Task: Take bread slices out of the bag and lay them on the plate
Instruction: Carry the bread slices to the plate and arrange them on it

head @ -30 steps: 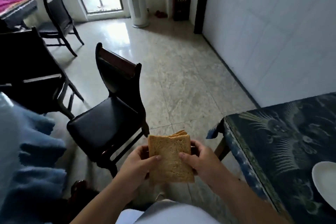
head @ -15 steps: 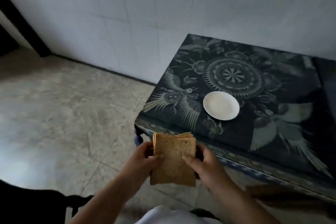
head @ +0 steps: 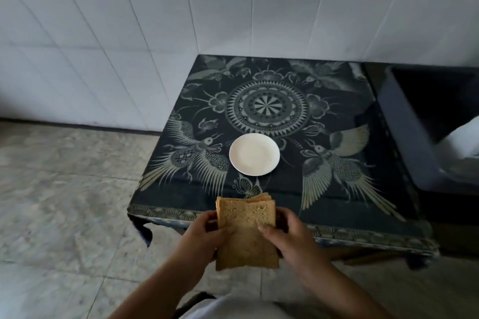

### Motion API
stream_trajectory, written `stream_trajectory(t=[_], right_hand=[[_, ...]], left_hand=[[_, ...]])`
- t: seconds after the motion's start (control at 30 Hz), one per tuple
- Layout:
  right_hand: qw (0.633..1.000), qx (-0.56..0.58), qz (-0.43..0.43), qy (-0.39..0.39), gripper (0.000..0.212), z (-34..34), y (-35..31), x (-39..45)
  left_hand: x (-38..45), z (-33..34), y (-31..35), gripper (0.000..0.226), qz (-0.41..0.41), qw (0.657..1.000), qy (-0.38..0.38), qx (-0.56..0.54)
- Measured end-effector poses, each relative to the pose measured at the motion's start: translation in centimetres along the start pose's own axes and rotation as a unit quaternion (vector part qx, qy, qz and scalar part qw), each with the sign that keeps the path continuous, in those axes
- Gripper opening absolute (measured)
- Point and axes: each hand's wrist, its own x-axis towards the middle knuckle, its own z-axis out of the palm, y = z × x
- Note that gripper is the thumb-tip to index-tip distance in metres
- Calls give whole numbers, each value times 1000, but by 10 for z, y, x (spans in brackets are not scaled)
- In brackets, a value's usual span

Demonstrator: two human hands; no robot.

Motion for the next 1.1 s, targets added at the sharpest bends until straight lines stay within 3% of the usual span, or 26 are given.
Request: stream_trajectory(t=[0.33,0.8,0.97,1.1], right_hand=[[998,38,50,22,38,-19,-20,65],[984,113,106,88,28,-32,-65,207],[984,97,111,96,32,-43,-66,247],[984,51,120,122,37,-51,-57,278]], left_hand=[[74,12,31,30,-1,999,-22,49],[235,14,102,23,18,993,-38,106],[273,18,106,40,14,989,-9,146],[298,30,105,30,7,986,7,169]])
